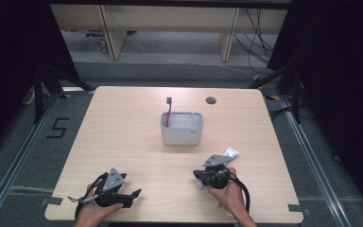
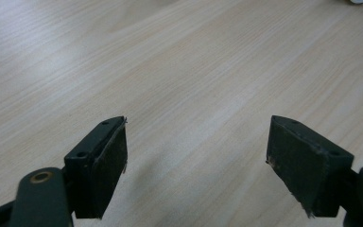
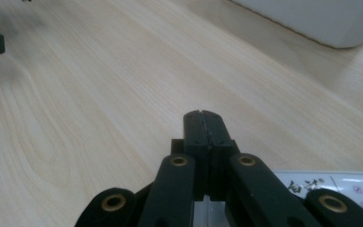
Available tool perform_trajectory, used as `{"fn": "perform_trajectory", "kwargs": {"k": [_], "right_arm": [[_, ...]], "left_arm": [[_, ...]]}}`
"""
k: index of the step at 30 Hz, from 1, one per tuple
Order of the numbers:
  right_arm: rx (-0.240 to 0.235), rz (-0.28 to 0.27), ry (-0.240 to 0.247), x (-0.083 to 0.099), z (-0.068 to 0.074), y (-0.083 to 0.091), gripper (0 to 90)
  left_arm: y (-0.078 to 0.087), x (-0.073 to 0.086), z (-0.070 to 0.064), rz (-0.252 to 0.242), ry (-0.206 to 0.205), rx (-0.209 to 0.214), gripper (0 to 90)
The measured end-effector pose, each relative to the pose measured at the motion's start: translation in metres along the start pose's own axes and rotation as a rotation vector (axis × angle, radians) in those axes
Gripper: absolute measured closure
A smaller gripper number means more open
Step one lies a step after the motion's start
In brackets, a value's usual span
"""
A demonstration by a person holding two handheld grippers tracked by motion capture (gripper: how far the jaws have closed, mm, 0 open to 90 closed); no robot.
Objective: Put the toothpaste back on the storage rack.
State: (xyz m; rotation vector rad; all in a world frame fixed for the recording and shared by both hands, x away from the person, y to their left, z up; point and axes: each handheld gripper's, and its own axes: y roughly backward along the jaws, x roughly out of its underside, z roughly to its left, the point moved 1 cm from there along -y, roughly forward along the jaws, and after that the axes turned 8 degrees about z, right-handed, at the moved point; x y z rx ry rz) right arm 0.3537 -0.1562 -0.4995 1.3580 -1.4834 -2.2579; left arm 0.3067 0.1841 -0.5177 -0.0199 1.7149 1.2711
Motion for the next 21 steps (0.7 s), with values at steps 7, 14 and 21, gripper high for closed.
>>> {"fn": "perform_trajectory", "kwargs": {"k": [7,14,21], "right_arm": [[-0.005,0.018,0.016,0.006,0.002,0.0,90.0],[-0.009,0.04,0.018,0.012,0.005,0.005,90.0],[-0.014,0.046,0.006,0.022,-0.001,0.015,90.0]], "left_arm": [[0.001,0.0,-0.001,0.006,-0.015,0.004,20.8],[0.002,0.0,-0.001,-0.003,-0.013,0.001,20.9],[0.002,0.001,0.0,0.011,-0.024,-0.001,20.9]]}}
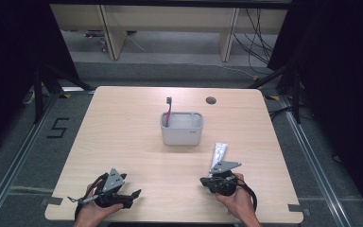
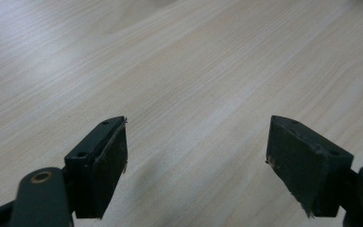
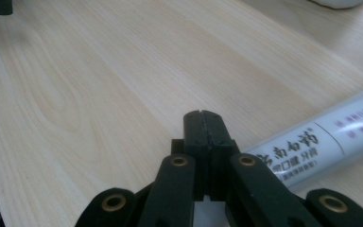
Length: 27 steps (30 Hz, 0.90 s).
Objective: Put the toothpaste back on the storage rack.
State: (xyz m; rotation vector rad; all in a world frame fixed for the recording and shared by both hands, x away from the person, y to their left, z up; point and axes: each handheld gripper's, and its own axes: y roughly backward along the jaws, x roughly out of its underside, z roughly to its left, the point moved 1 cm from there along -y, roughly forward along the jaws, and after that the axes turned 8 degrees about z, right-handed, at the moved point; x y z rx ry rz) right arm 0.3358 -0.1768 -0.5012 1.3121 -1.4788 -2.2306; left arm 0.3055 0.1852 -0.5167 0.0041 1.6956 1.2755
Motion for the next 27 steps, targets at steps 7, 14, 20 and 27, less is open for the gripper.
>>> {"fn": "perform_trajectory", "kwargs": {"k": [7,14,20,27], "right_arm": [[0.021,0.006,-0.035,0.012,-0.01,0.015,90.0],[0.026,-0.007,-0.041,0.018,-0.015,0.021,90.0],[0.031,-0.024,-0.067,0.02,-0.018,0.024,90.0],[0.042,0.004,-0.092,0.026,-0.024,0.033,90.0]], "left_arm": [[-0.001,0.0,-0.001,-0.006,0.009,0.004,20.9],[-0.001,0.0,-0.001,-0.005,0.009,0.004,21.0],[0.0,-0.001,0.0,0.002,-0.005,-0.006,21.0],[0.0,0.0,0.0,0.01,-0.013,-0.006,21.0]]}}
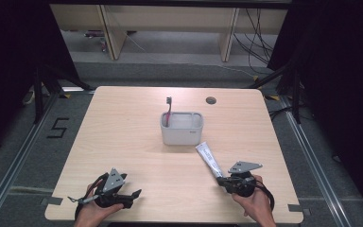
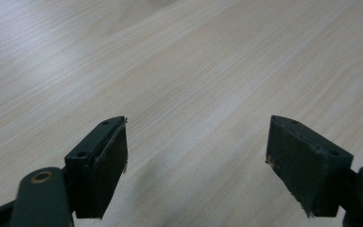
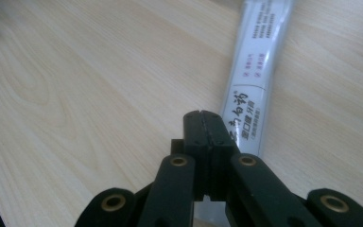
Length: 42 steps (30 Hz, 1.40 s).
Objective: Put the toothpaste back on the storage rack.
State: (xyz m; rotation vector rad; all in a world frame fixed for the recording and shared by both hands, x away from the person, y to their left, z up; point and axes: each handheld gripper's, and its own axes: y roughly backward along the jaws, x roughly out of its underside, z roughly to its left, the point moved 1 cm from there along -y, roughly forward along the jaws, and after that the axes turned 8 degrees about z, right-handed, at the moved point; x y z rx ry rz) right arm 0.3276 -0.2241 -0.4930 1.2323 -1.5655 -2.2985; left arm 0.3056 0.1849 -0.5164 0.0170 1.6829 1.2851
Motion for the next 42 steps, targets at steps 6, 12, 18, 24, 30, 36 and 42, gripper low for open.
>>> {"fn": "perform_trajectory", "kwargs": {"k": [6,12,18,24,30,36,42], "right_arm": [[0.011,-0.023,0.0,0.002,-0.007,0.004,89.1],[0.061,-0.013,0.043,-0.009,-0.011,0.018,75.1],[0.109,0.017,0.011,-0.022,-0.012,0.012,56.4],[0.112,0.1,0.018,-0.035,-0.015,0.003,50.8],[0.112,0.175,-0.005,-0.051,-0.017,-0.005,49.3],[0.131,0.222,0.022,-0.062,-0.016,-0.013,52.3],[0.124,0.289,0.026,-0.072,-0.018,-0.024,52.4]], "left_arm": [[0.0,0.0,-0.001,-0.003,0.003,0.01,21.0],[-0.002,0.0,0.0,-0.008,0.003,-0.001,21.1],[-0.001,0.0,-0.001,-0.001,0.0,0.002,21.1],[-0.001,0.0,-0.001,-0.002,0.004,0.008,21.1],[0.0,0.0,0.0,0.008,-0.009,-0.001,21.1],[-0.001,0.0,-0.001,0.0,0.003,0.0,21.1],[0.0,0.0,-0.001,0.0,0.002,0.001,21.1]]}}
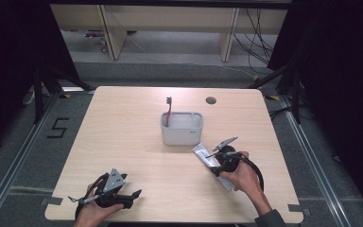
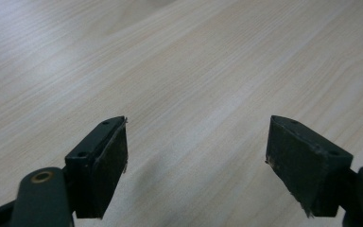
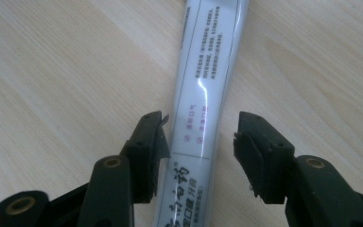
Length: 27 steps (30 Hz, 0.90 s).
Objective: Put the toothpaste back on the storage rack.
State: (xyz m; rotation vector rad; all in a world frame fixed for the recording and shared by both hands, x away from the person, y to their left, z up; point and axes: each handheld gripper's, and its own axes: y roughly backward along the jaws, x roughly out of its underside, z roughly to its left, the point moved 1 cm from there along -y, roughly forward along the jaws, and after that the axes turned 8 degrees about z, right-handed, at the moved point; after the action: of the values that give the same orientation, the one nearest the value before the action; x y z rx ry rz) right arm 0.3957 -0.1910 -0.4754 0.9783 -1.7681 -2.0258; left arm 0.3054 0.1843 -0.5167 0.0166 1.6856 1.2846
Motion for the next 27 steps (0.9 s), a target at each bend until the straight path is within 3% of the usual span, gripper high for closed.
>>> {"fn": "perform_trajectory", "kwargs": {"k": [4,7,8,11,13,14,17,19,24,27], "right_arm": [[0.01,0.025,0.009,-0.004,-0.002,-0.003,53.7],[0.009,0.03,0.051,-0.008,-0.004,-0.007,54.6],[0.012,0.059,0.014,-0.008,-0.001,-0.006,54.8],[0.003,0.082,0.025,-0.012,-0.002,-0.009,56.8],[0.003,0.099,0.048,-0.014,-0.002,-0.012,58.0],[-0.013,0.115,0.015,-0.015,0.0,-0.011,57.8],[-0.013,0.13,0.035,-0.017,-0.001,-0.013,57.9],[0.006,0.124,0.099,-0.021,-0.004,-0.015,59.2],[0.004,0.158,0.104,-0.022,-0.003,-0.015,61.9],[0.009,0.173,0.115,-0.024,-0.002,-0.017,62.6]], "left_arm": [[0.0,0.0,0.0,-0.001,0.0,0.001,21.1],[0.001,0.0,0.0,0.007,-0.006,0.001,21.1],[0.001,0.0,0.0,-0.002,-0.004,-0.003,21.1],[-0.001,0.0,-0.002,-0.019,0.018,0.01,21.1],[0.001,0.0,0.0,-0.003,-0.002,0.002,21.1],[0.0,0.0,0.0,-0.003,0.0,0.0,21.0],[0.0,0.0,-0.002,-0.013,0.013,0.011,21.0],[0.001,-0.001,-0.001,-0.01,0.006,0.006,21.0],[0.001,0.0,0.0,-0.004,-0.006,0.004,21.0],[0.0,0.0,-0.002,-0.012,0.007,0.007,21.0]]}}
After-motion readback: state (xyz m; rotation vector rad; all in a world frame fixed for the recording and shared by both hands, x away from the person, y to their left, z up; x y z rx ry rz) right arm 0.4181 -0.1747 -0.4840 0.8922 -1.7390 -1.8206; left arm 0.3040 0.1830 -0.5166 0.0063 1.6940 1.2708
